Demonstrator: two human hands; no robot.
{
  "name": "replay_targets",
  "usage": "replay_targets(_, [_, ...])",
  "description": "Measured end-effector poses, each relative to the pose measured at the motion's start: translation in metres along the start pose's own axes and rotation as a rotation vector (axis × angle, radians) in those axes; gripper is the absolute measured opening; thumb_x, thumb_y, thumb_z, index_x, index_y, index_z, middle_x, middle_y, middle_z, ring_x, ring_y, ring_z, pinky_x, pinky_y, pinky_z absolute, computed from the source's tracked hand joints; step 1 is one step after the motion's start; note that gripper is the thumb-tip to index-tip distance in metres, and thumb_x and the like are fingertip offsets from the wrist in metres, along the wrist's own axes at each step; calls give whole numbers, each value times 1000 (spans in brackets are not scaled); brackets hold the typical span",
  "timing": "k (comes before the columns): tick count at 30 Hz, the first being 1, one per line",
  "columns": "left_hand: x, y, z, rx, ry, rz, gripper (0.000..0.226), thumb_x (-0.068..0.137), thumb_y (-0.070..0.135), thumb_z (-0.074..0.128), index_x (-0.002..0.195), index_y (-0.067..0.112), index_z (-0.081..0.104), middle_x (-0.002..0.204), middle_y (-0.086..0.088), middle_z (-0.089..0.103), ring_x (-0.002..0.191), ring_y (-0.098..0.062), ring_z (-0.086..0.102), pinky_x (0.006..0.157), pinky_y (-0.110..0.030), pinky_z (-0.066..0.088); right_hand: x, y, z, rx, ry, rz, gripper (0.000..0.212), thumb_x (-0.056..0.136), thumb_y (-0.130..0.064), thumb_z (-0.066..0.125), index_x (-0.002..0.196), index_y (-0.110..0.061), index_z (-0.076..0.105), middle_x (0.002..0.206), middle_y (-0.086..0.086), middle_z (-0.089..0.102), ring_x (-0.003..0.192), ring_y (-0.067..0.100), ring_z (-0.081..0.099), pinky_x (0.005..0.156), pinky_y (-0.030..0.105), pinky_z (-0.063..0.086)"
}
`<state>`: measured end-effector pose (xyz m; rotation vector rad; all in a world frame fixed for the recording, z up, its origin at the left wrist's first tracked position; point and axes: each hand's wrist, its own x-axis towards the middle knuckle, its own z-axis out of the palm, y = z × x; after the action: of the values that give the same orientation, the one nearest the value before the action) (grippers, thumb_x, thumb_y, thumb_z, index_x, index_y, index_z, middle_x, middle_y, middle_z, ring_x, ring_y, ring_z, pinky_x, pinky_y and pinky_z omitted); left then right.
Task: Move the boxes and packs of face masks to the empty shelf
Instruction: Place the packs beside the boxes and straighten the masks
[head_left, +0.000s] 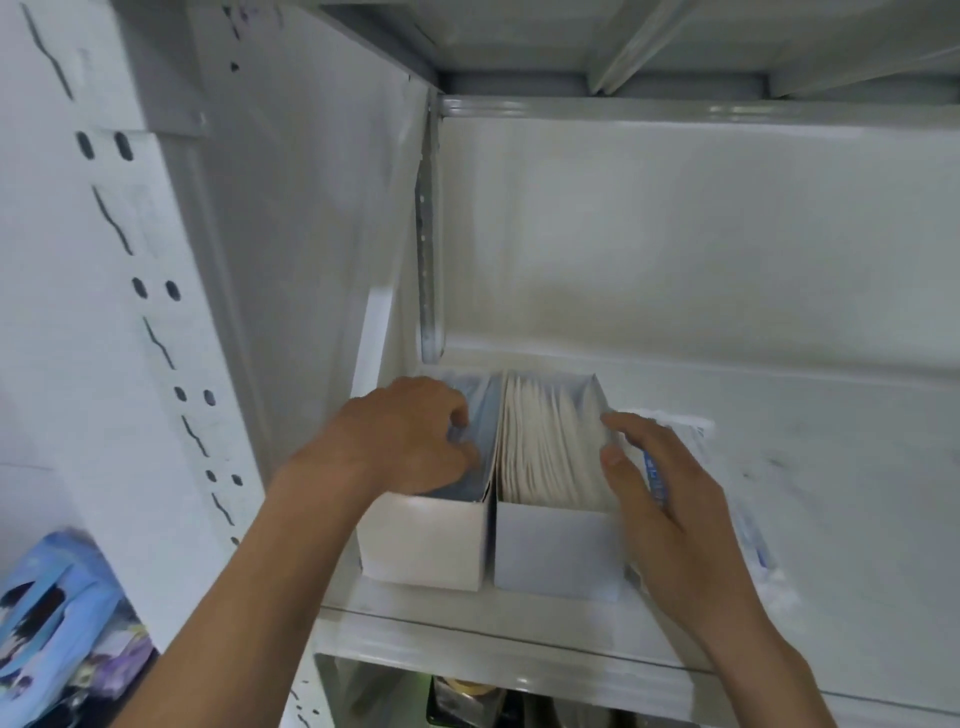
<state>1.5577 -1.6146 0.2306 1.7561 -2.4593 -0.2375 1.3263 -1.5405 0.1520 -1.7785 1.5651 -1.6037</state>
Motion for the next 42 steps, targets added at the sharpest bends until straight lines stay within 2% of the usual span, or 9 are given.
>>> replay_targets(5, [14,11,-6,202,-104,-46,67,70,78,53,116,30,59,112,5,61,94,-19,59,76,-36,41,-7,4,15,-32,-38,35,34,98,-48,42,128,-40,58,131,-26,56,128,-2,44,106,25,33])
replay_targets(10, [19,14,-3,204,50,-29,47,70,51,78,71,25,38,82,0,52,67,-17,52,60,-33,39,-4,0,13,-102,-61,-29,34,98,-42,41,125,-37,62,130,-24,56,129,2,44,103,11,27])
replay_targets(15, [16,4,3,9,184,-61,30,77,25,75,82,19,46,86,-3,50,72,-21,54,60,-32,44,3,-7,8,-242,-116,-120,38,97,-46,41,122,-32,66,133,-21,53,132,2,39,106,7,17])
replay_targets(18, [13,-6,-2,-137,235,-51,25,81,29,72,91,18,52,88,-3,54,74,-20,56,64,-35,50,10,-12,6,-268,-221,-156,38,97,-49,43,125,-36,64,139,-23,49,136,1,36,112,22,24])
replay_targets(21, [6,-5,1,-63,183,0,58,89,39,65,140,27,39,125,-3,55,106,-28,60,88,-41,53,16,-17,6,-315,-352,-198,37,99,-49,43,127,-37,64,141,-23,50,136,-1,34,117,32,25])
replay_targets(23, [1,-3,7,6,315,115,61,94,37,60,148,30,33,141,-2,49,120,-28,56,92,-42,50,18,-19,7,-362,-387,-235,32,101,-43,45,123,-36,66,134,-21,56,130,-1,42,117,41,27])
replay_targets(27, [-5,0,16,-186,242,374,33,100,22,57,133,24,61,128,3,62,117,-17,58,99,-41,50,25,-27,4,-458,-313,-280,24,96,-35,47,102,-31,70,106,-19,67,102,10,58,99,44,41])
replay_targets(36, [2,-2,18,14,264,183,33,95,43,57,123,26,59,123,5,52,104,-17,54,80,-34,47,53,-45,15,-781,-317,-31,56,83,-69,51,118,-26,61,114,-6,58,106,21,53,86,38,43])
replay_targets(42, [11,-1,13,91,202,164,25,87,55,59,95,31,58,86,13,51,81,-15,52,69,-33,36,61,-52,32,-918,-504,79,50,81,-61,53,116,-25,56,115,1,60,106,25,51,85,40,39])
